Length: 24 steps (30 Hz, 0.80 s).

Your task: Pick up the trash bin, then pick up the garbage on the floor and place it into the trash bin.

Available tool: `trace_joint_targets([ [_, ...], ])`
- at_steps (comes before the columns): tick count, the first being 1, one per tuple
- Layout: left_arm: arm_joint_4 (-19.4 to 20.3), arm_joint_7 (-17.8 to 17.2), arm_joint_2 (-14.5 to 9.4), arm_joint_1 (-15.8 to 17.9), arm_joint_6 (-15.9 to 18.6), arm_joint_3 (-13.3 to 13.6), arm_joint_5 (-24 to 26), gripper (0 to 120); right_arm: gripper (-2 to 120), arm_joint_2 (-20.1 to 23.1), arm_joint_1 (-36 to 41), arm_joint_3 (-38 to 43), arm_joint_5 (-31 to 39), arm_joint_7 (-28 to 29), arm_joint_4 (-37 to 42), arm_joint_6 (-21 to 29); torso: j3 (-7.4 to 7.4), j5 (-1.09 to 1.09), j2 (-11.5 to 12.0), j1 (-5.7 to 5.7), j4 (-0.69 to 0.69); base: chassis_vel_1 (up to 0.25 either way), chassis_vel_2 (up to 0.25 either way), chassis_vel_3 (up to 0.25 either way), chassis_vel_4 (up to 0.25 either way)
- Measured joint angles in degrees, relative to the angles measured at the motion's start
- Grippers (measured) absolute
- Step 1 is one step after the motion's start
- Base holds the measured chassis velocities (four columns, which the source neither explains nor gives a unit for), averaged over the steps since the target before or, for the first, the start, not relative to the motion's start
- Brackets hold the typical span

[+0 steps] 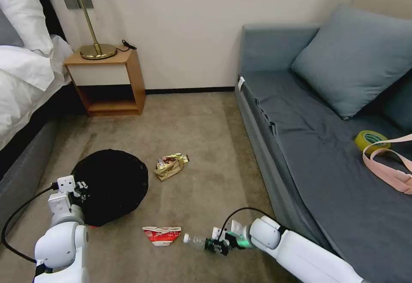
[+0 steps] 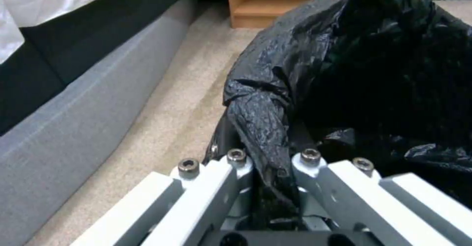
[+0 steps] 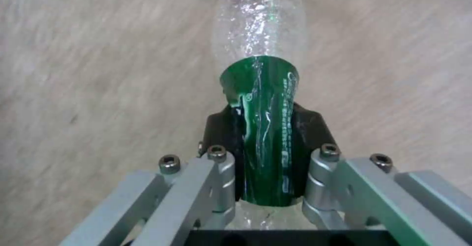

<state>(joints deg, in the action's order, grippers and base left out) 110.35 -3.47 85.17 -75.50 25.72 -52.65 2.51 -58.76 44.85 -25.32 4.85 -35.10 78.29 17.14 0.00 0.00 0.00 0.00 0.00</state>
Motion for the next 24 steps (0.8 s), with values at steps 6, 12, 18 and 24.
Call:
trace_joint_targets([
  [6, 0.08, 1.06, -0.57, -0.68, -0.55, -0.40, 0.00, 3, 16, -0.68, -1.94, 4.21, 0.09, -0.78, 2.02, -1.23, 0.00, 0.00, 0.00, 0.00, 0.00, 0.000, 0.000, 0.000, 0.000],
  [12, 0.75, 1.76, -0.74, -0.97, -0.58, -0.46, 0.05, 3, 16, -1.39, -8.34, 6.99, 4.85, 0.01, 6.10, -1.34, 0.00, 0.00, 0.00, 0.00, 0.00, 0.000, 0.000, 0.000, 0.000],
  [18, 1.27, 2.01, -0.49, -0.97, -0.31, 0.27, -0.12, 3, 16, -5.30, -13.03, 7.38, 12.62, 2.18, 8.62, -0.59, 0.00, 0.01, 0.00, 0.00, 0.00, 0.000, 0.000, 0.000, 0.000],
  [24, 1.48, 2.65, -0.06, -0.44, -0.67, 1.25, -0.36, 3, 16, -9.67, -18.01, 1.71, 23.83, 9.87, 9.25, -0.30, 0.00, 0.01, 0.00, 0.00, -0.01, 0.000, 0.000, 0.000, 0.000],
])
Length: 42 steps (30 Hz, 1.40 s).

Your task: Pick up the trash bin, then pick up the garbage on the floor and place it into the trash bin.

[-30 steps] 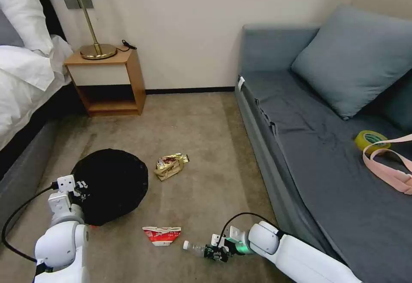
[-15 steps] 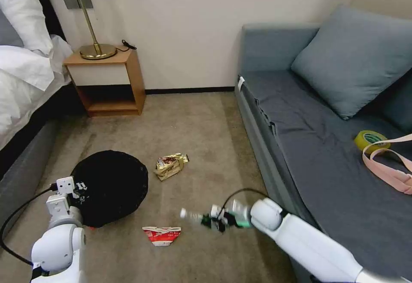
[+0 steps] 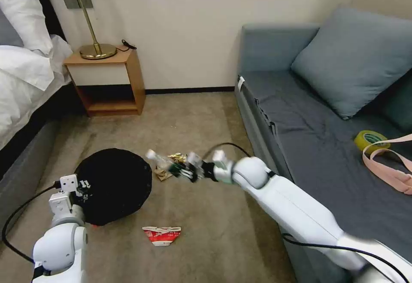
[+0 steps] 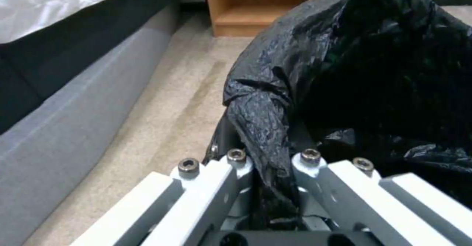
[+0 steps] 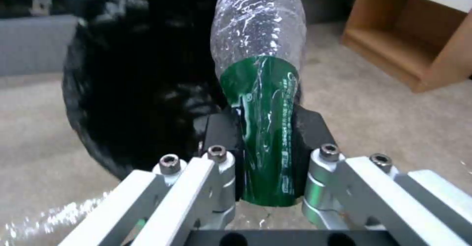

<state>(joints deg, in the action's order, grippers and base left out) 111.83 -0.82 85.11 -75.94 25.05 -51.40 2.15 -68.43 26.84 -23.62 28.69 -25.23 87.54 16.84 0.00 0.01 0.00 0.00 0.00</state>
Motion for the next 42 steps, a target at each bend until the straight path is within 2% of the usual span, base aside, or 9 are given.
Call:
trace_joint_targets([
  [13, -1.58, 0.14, 1.28, 0.14, -1.59, 0.64, -0.20, 3, 16, -7.70, -2.82, -10.47, 6.00, 8.79, -7.01, -7.16, 0.00, 0.00, 0.00, 0.00, 0.00, 0.000, 0.000, 0.000, 0.000],
  [23, -1.82, 0.40, 1.32, -0.12, -1.82, 0.40, 0.78, 3, 16, -12.13, -2.74, -13.02, 5.94, 12.36, -9.89, -8.36, 0.01, -0.01, 0.00, -0.01, 0.00, 0.000, 0.000, 0.000, 0.000],
  [28, -1.66, 0.43, 1.26, -0.34, -1.80, 0.28, 1.20, 3, 32, -12.74, -2.85, -12.90, 5.60, 13.89, -11.33, -8.65, 0.00, -0.01, 0.00, 0.00, 0.00, 0.000, 0.000, 0.000, 0.000],
  [30, -1.65, 0.44, 1.26, -0.36, -1.80, 0.28, 1.24, 3, 34, -12.70, -2.84, -12.87, 5.52, 13.90, -11.36, -8.66, 0.00, -0.01, 0.00, 0.00, 0.00, 0.000, 0.000, 0.000, 0.000],
  [34, -1.61, 0.55, 1.24, -0.35, -1.75, 0.16, 1.51, 3, 56, -11.94, -2.20, -12.51, 4.83, 13.50, -11.26, -8.63, 0.00, -0.01, 0.00, 0.00, 0.01, 0.000, 0.000, 0.000, 0.000],
  [36, -1.61, 0.57, 1.25, -0.34, -1.75, 0.14, 1.53, 3, 57, -11.89, -2.10, -12.43, 4.80, 13.46, -11.22, -8.61, 0.00, -0.01, 0.00, 0.00, 0.01, 0.000, 0.000, 0.000, 0.000],
  [38, -1.61, 0.63, 1.25, -0.41, -1.75, 0.11, 1.69, 3, 69, -11.57, -1.41, -12.17, 4.44, 13.33, -10.92, -8.57, 0.00, -0.02, 0.00, 0.00, 0.00, 0.000, 0.000, 0.000, 0.000],
  [40, -1.61, 0.66, 1.25, -0.46, -1.75, 0.10, 1.74, 3, 70, -11.47, -1.22, -12.11, 4.32, 13.32, -10.82, -8.57, 0.00, -0.01, 0.00, 0.00, 0.01, 0.000, 0.000, 0.000, 0.000],
  [42, -1.60, 0.67, 1.22, -0.63, -1.75, 0.00, 1.89, 3, 82, -11.17, -0.04, -11.85, 3.64, 13.31, -10.47, -8.60, 0.00, -0.02, 0.00, 0.00, 0.01, 0.000, 0.000, 0.000, 0.000],
])
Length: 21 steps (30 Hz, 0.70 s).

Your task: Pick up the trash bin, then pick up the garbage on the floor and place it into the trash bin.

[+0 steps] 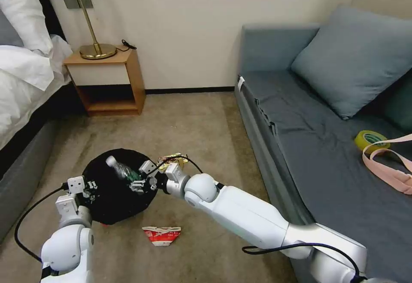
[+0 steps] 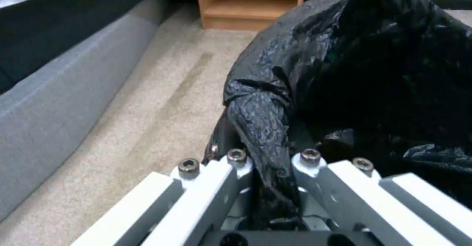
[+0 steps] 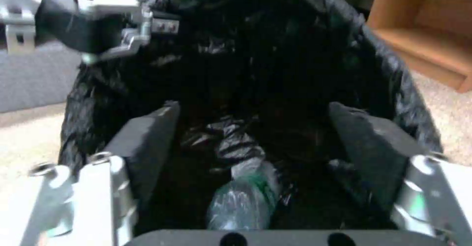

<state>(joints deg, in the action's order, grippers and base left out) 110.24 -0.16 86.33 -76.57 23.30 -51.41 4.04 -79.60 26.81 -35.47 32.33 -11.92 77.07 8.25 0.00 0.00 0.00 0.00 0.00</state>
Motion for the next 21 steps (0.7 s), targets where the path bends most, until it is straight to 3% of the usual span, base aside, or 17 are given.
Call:
trace_joint_targets([
  [6, 0.09, 0.01, -0.25, -0.22, -0.01, -0.44, 0.41, 3, 99, 1.26, 1.57, 1.02, -1.10, 0.21, 1.93, 1.34, 0.00, -0.01, 0.00, 0.00, 0.00, 0.000, 0.000, 0.000, 0.000],
  [12, -0.20, -0.14, -0.61, -0.16, -0.01, -1.06, 1.10, 3, 100, 5.65, 2.26, 2.28, -3.33, -2.70, 6.16, 7.73, 0.00, 0.00, 0.00, 0.00, 0.00, 0.000, 0.000, 0.000, 0.000],
  [21, -0.45, -0.34, -1.17, -0.19, 0.13, -2.00, 1.88, 3, 100, 12.45, 5.73, 6.43, -7.67, -7.41, 7.47, 10.98, 0.00, -0.01, 0.00, 0.00, 0.00, 0.000, 0.000, 0.000, 0.000],
])
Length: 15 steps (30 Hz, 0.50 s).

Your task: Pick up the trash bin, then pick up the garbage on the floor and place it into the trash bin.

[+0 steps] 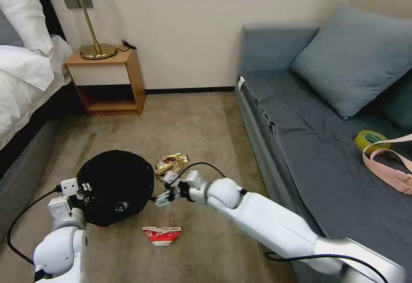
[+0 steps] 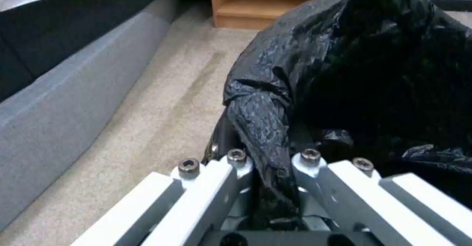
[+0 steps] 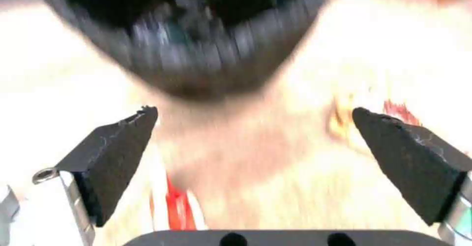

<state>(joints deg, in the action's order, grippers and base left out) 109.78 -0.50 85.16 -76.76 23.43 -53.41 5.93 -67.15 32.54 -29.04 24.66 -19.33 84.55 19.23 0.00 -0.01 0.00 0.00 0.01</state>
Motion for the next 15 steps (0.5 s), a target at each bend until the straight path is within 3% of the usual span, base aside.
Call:
trace_joint_targets([
  [7, 0.35, -0.16, -0.06, 0.36, 0.66, 0.11, 0.01, 3, 100, 1.39, 4.18, 1.51, -5.76, -3.05, -1.74, 0.29, 0.00, 0.00, 0.00, 0.00, 0.00, 0.000, 0.000, 0.000, 0.000],
  [15, 0.87, -0.26, 0.19, 0.53, 1.04, 0.40, -0.26, 3, 100, -1.62, 6.91, -0.11, -8.39, -4.23, -3.55, -1.54, 0.00, 0.01, 0.00, 0.00, 0.00, 0.000, 0.000, 0.000, 0.000],
])
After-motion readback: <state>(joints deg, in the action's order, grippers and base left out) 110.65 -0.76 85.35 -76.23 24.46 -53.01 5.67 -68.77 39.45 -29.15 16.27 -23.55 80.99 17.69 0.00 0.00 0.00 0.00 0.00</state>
